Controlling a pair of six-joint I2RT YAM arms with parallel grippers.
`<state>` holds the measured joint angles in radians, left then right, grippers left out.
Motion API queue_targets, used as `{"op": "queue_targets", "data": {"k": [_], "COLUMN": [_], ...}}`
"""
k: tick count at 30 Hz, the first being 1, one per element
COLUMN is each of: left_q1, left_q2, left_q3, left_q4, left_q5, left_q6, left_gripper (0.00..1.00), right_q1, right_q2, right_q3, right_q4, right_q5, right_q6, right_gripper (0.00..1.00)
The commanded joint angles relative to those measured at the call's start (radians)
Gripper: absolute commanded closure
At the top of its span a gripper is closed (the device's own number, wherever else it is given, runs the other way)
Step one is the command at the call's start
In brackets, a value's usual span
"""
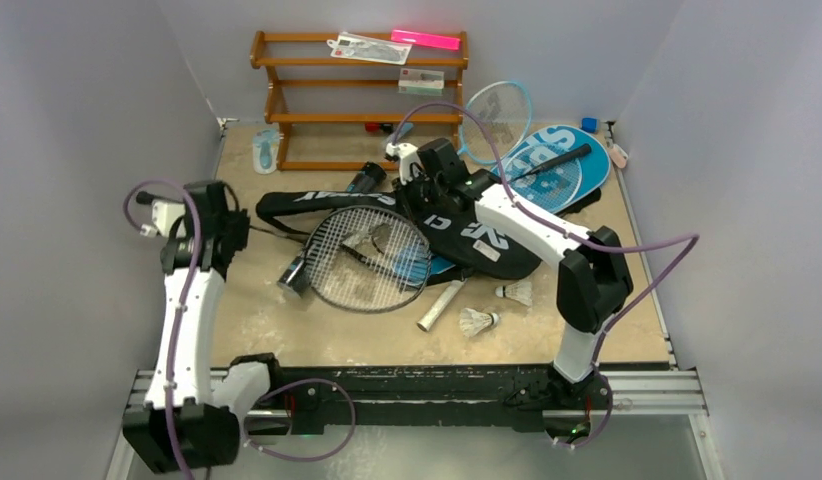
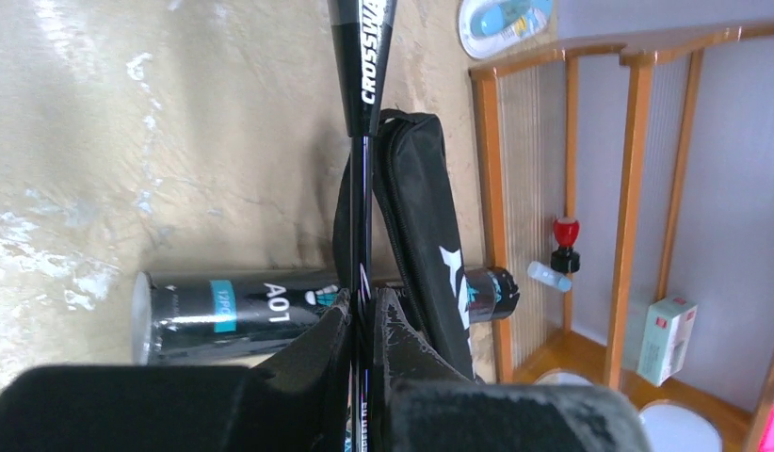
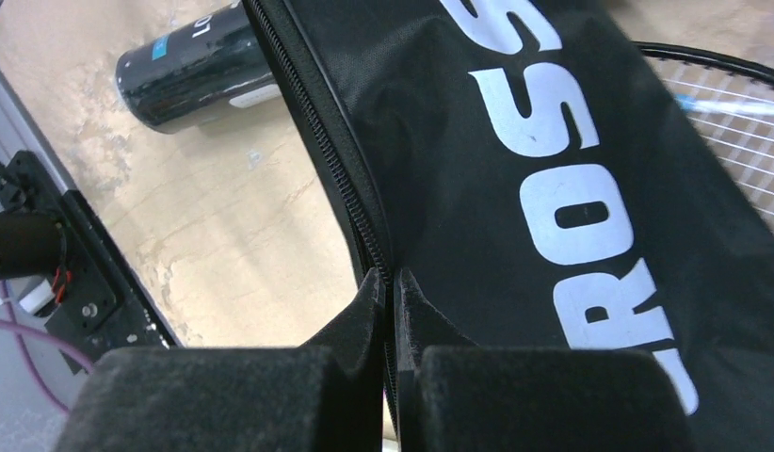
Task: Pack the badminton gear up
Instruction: Place the racket in the racket bag.
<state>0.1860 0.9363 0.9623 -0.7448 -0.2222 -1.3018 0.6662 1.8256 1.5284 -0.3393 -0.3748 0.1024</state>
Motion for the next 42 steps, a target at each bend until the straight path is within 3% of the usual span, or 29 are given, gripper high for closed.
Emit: {"op": "queue_targets", "data": {"k": [1,5,13,22,28,35,42], "left_q1": [-0.165,-0.267,-0.411,-0.504,-0.525,-0.529,-0.544], "left_q2": [0.148,0.297,0.474,0.724,0.753,0.744,0.8], "left_q3": [0.21,0.351,0.554,0.958,1.014,1.013,1.077], "left_q4": [-0.121,-0.232,-0.41,-0.722,-0.738,-0.638,-0.675], "left_q5": [-0.248,-0.317,-0.501,-0.655,-0.711,-0.729,-0.767], "left_q6": [-0.156,-0.209,-0.316,-0.369,-0.357,-0.271,-0.268], "left_gripper": [1.0,1.0,1.0,1.0,1.0,1.0,1.0], "right_q1": [-0.01,-0.047,-0.116,-0.125,-0.125,-0.125,-0.125], "right_q2": [-0.112,-0.149,-0.198,-0.203,-0.208,-0.22,-0.23], "right_q3": [-0.025,-0.046,-0.091,-0.115,-0.122,-0.15,-0.175], "right_q4": [0.09,0.089,0.102,0.132,0.14,0.174,0.226], "right_q5": [0.154,0.271,0.223,0.233,0.238,0.193,0.159], "right_q6": [0.049,0.083,0.08,0.073,0.073,0.071,0.058], "right_gripper": [1.0,1.0,1.0,1.0,1.0,1.0,1.0]}}
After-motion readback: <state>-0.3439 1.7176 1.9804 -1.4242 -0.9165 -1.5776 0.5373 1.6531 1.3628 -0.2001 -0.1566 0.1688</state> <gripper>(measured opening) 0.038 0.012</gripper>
